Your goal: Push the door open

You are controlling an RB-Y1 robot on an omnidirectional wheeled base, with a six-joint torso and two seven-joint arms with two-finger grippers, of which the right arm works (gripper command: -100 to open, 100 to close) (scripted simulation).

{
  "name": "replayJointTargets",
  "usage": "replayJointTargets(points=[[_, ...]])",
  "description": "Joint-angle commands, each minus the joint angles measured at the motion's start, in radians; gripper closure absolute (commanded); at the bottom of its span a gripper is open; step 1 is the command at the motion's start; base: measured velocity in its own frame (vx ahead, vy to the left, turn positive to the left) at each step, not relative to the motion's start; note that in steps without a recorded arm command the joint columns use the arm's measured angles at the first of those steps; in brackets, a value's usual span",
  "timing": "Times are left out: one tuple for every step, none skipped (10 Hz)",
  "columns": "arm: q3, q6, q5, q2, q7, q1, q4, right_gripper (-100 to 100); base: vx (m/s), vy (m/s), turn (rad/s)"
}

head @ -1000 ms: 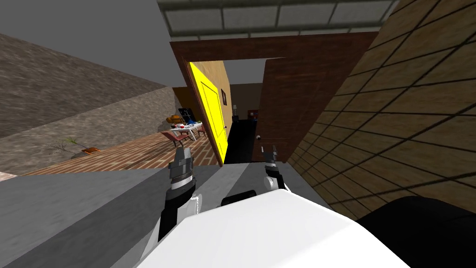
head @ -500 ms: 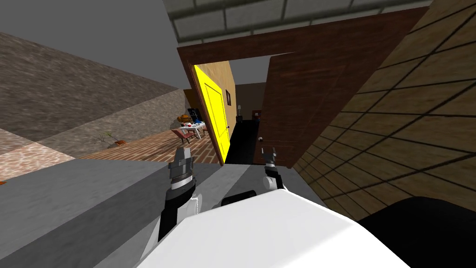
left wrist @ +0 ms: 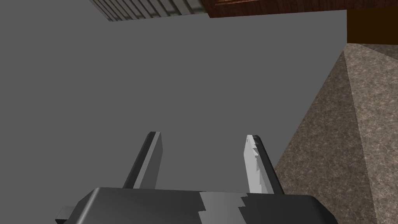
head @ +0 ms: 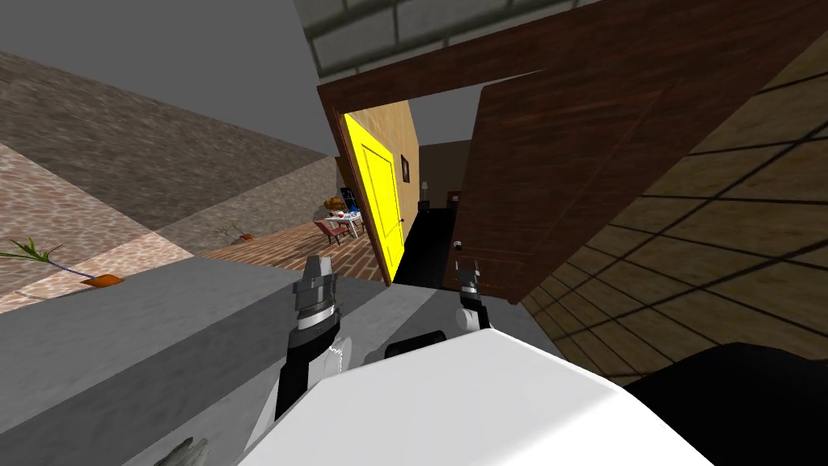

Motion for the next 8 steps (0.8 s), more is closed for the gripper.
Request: replayJointTargets(points=[[-0.003,-0.010,-0.025,0.000,-0.026,-0.008,0.037,-100,0.021,-0.132,0.139],[-0.003,-0.015,-0.040,0.002,-0.039,-0.014,0.059,-100,0.011,-0.131,0.196],[-0.004,-0.020,-0.053,0.005,-0.052,-0.021,0.081,-100,-0.001,-0.132,0.219],[-0.005,-0.026,-0.067,0.008,-0.064,-0.027,0.103,-100,0.000,-0.134,0.170],[-0.006,-0.031,-0.081,0.011,-0.076,-0.034,0.125,-100,0.007,-0.127,0.162],[-0.007,-0.036,-0.095,0.014,-0.089,-0.040,0.147,-100,0.001,-0.135,0.136],[-0.008,-0.041,-0.109,0.017,-0.101,-0.047,0.169,-100,-0.004,-0.131,0.176],[-0.009,-0.046,-0.121,0.020,-0.112,-0.053,0.189,-100,-0.003,-0.126,0.174]])
